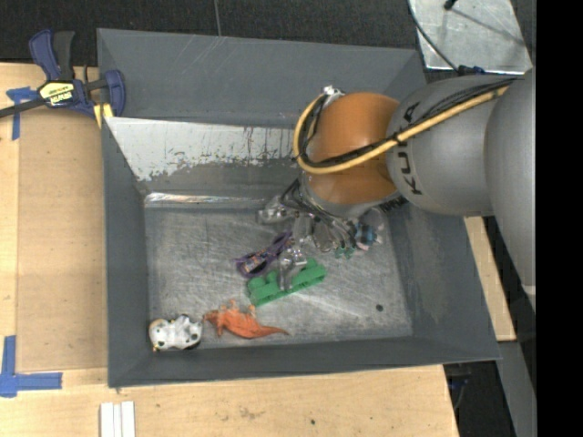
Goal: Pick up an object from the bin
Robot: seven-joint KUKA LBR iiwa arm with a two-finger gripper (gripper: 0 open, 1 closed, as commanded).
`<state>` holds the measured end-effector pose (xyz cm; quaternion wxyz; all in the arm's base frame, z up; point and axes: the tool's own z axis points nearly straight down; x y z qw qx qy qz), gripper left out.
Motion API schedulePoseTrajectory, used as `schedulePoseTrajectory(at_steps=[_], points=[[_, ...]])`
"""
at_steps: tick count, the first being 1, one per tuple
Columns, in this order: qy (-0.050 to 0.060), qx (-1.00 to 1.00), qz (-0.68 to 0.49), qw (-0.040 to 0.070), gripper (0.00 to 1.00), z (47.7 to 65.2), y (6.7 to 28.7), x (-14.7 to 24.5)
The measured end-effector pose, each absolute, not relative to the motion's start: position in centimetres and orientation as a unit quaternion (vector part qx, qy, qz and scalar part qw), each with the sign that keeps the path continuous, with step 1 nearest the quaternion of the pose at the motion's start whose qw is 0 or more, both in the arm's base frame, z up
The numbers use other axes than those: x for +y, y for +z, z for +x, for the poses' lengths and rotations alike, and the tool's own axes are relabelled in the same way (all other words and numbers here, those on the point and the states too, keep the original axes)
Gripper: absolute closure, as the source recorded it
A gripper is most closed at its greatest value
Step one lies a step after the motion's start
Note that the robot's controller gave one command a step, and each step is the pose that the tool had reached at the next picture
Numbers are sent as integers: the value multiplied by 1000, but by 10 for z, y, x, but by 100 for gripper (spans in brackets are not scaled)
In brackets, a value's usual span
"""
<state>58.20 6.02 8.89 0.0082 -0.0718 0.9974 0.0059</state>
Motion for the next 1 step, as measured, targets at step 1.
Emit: schedulePoseTrajectory(at_steps=[1], points=[[6, 997, -72, 8, 100, 582, 89, 60]])
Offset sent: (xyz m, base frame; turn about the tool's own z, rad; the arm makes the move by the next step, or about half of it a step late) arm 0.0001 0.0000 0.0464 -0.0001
